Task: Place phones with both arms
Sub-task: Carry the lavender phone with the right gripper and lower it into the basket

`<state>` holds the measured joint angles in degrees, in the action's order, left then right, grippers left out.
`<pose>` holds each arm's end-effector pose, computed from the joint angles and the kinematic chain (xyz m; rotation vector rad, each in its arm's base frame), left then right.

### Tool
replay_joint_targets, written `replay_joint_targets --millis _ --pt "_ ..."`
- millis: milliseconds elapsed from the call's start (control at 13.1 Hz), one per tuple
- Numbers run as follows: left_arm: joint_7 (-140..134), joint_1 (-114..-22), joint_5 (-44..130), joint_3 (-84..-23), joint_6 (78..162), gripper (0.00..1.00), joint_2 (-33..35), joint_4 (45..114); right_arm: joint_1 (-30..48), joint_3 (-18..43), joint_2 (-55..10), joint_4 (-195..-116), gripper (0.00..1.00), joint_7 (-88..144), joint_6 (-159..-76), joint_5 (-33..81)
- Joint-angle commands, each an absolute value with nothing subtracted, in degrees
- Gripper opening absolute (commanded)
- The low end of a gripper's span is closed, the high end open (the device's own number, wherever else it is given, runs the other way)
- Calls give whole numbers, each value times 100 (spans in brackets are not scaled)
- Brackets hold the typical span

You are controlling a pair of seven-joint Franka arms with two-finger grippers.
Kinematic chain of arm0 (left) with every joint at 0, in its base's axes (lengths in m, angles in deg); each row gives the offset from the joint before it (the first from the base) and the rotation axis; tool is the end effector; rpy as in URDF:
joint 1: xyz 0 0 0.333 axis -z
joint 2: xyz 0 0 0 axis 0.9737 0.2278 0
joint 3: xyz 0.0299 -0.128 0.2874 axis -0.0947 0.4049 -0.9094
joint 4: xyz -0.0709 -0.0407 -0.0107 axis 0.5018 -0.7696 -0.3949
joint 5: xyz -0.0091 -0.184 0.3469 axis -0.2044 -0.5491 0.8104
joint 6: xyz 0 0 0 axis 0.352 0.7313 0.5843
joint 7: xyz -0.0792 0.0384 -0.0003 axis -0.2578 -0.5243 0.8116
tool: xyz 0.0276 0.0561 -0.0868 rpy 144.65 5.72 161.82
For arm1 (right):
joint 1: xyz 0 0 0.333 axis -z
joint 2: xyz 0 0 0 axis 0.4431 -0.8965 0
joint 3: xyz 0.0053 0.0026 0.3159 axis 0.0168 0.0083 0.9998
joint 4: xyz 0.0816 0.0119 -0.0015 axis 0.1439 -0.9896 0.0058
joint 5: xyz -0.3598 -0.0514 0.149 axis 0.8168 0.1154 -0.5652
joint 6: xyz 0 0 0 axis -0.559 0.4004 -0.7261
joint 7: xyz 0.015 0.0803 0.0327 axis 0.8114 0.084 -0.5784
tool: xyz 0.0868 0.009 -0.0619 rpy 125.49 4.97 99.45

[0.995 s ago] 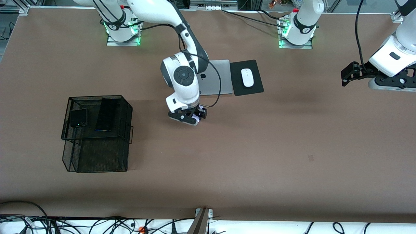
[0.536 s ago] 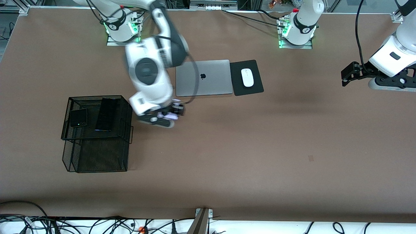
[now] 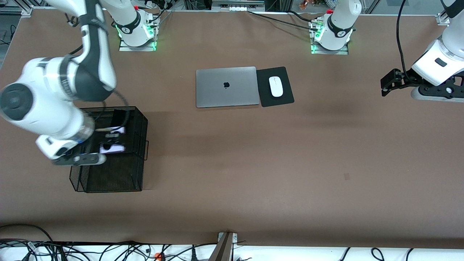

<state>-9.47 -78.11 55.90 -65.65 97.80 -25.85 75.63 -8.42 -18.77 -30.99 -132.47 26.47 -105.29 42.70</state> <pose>0.5514 -0.0402 0.5977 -3.0668 0.1379 -0.0077 0.6951 0.0989 0.4585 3.1295 0.1408 0.0393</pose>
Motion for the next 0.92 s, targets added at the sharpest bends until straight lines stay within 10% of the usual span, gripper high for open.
replay_joint_targets --millis 0,689,842 --pt "-1049 -7824 5630 -6568 9680 100 -2572 7453 -342 -1730 -3679 -12744 6 2102 -10909 4183" --pt "-1067 -7859 5613 -6577 9557 100 -2572 7444 319 -1317 -4954 -12762 8 1582 -12432 3323" --pt "-1067 -7868 5613 -6559 9548 100 -2572 7453 327 -1299 -5086 -12771 27 1582 -12546 3226"
